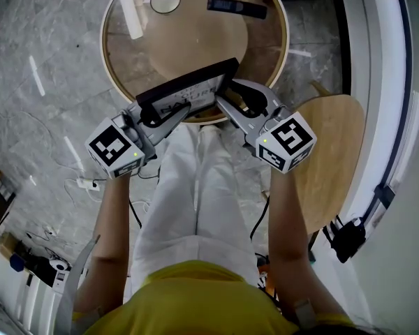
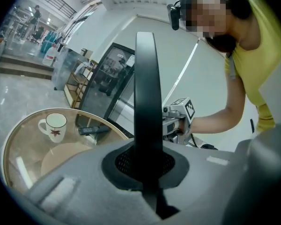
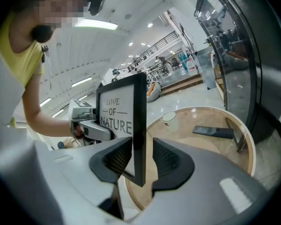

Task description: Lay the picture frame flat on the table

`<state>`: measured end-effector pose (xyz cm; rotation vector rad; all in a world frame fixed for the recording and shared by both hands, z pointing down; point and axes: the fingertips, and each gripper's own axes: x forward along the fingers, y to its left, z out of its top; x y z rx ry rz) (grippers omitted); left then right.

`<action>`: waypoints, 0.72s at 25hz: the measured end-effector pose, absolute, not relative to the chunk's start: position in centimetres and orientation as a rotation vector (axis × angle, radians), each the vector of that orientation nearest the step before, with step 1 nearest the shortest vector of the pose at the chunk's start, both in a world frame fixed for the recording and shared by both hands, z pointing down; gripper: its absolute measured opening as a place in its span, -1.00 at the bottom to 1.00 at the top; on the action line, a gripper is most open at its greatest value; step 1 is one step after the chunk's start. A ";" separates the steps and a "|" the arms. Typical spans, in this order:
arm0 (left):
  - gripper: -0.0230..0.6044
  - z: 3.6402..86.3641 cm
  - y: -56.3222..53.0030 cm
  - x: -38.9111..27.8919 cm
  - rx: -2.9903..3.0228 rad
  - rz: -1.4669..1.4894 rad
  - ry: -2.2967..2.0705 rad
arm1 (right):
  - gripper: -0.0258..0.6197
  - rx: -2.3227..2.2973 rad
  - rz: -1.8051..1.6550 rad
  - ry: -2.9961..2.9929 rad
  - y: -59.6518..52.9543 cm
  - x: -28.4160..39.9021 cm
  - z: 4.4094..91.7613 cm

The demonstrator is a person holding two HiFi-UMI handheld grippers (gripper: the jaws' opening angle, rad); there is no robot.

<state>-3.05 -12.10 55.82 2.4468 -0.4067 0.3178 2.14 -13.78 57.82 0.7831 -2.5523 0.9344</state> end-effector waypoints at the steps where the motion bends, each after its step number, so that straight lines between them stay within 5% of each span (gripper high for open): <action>1: -0.90 55.8 -11.8 -3.1 2.447 0.311 -0.366 | -0.53 0.741 0.960 -2.569 -13.4 2.0 57.7; 13: -0.87 56.3 -10.9 -3.0 2.408 0.244 -0.222 | -0.68 0.597 1.013 -2.695 -11.4 1.9 56.6; 18: -0.59 57.9 -11.6 -2.9 2.340 0.227 -0.347 | -0.69 0.664 1.033 -2.691 -11.2 2.7 57.6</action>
